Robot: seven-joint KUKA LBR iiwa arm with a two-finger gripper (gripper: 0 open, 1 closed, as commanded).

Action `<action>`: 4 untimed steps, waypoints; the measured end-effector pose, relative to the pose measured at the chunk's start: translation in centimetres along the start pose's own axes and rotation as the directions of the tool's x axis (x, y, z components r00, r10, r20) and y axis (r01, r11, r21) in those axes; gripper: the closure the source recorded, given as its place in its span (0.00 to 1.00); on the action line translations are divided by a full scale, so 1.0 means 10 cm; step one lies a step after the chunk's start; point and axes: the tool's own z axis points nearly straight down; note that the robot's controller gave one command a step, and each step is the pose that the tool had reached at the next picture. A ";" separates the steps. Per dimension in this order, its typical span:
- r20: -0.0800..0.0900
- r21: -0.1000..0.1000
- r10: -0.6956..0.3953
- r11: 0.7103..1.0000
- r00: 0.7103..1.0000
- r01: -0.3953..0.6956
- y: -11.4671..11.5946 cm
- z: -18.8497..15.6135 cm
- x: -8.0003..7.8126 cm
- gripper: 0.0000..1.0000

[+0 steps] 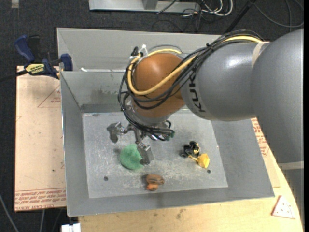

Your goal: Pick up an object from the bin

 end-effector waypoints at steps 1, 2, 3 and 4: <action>0.001 -0.001 -0.364 0.931 0.931 0.364 -0.01 0.26 0.03 1.00; 0.001 -0.002 -0.364 0.931 0.931 0.364 -0.01 0.26 0.03 1.00; -0.003 -0.007 -0.368 0.930 0.930 0.368 -0.02 0.20 0.03 1.00; 0.002 -0.001 -0.565 0.825 0.825 0.565 0.29 -0.54 -0.64 1.00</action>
Offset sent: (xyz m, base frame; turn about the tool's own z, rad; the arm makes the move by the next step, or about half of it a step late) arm 0.0000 0.0000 0.0000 0.0000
